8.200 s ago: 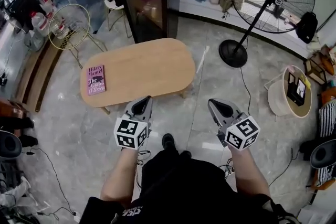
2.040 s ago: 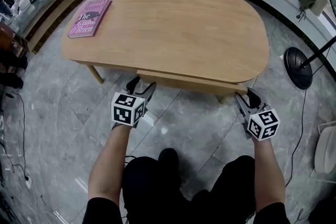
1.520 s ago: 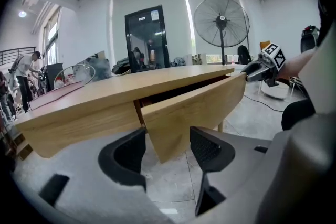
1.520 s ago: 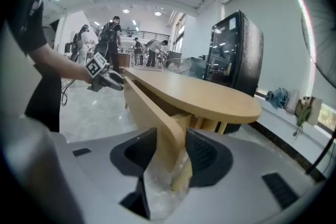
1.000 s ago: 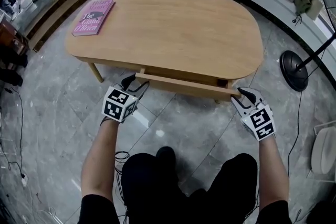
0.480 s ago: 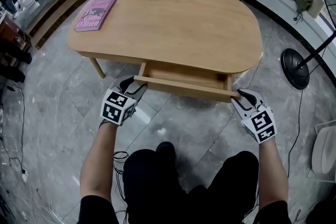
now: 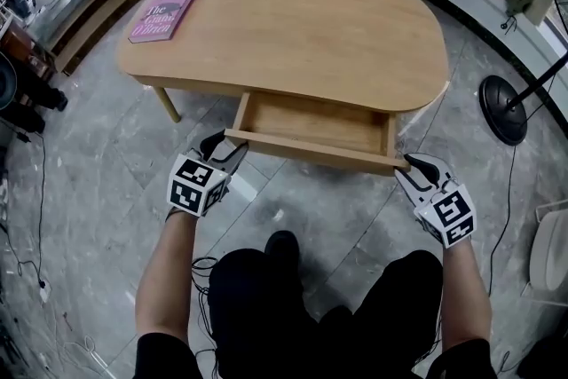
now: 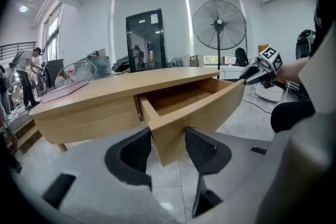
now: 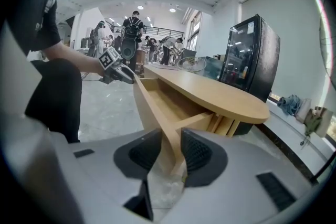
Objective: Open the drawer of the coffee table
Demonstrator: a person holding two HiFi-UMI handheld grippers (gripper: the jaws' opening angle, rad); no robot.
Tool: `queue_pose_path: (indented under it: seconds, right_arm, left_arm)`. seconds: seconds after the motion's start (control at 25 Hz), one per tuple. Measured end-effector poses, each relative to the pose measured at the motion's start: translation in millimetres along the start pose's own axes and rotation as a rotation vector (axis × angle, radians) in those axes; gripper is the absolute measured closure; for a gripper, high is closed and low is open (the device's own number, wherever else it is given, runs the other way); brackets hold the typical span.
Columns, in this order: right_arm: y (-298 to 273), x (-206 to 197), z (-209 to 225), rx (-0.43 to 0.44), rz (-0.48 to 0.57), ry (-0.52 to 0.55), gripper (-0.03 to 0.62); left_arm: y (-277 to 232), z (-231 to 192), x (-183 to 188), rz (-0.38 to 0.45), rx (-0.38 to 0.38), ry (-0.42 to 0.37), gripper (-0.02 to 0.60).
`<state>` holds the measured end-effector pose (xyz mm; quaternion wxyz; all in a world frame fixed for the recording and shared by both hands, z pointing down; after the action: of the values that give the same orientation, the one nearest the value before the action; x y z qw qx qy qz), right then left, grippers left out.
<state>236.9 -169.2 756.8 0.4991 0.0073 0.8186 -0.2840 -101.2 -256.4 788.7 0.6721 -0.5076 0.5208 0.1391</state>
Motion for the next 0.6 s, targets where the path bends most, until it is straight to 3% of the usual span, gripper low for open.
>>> queue_pose_path:
  seconds: [0.6]
  right_arm:
    - [16, -12, -15, 0.035, 0.002, -0.013, 0.474]
  left_arm:
    - [10, 21, -17, 0.017, 0.007, 0.048, 0.373]
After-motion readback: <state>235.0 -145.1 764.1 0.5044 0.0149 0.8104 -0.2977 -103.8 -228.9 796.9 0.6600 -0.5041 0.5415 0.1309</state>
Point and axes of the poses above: the fingertips, and each gripper's own axes: y backward along the fingers, z to its right, x out of its top, the point moved 1 cm from there along y, backward along the fingers, and after that the axes turned 15 degrees about -x, right-handed, at the moved point
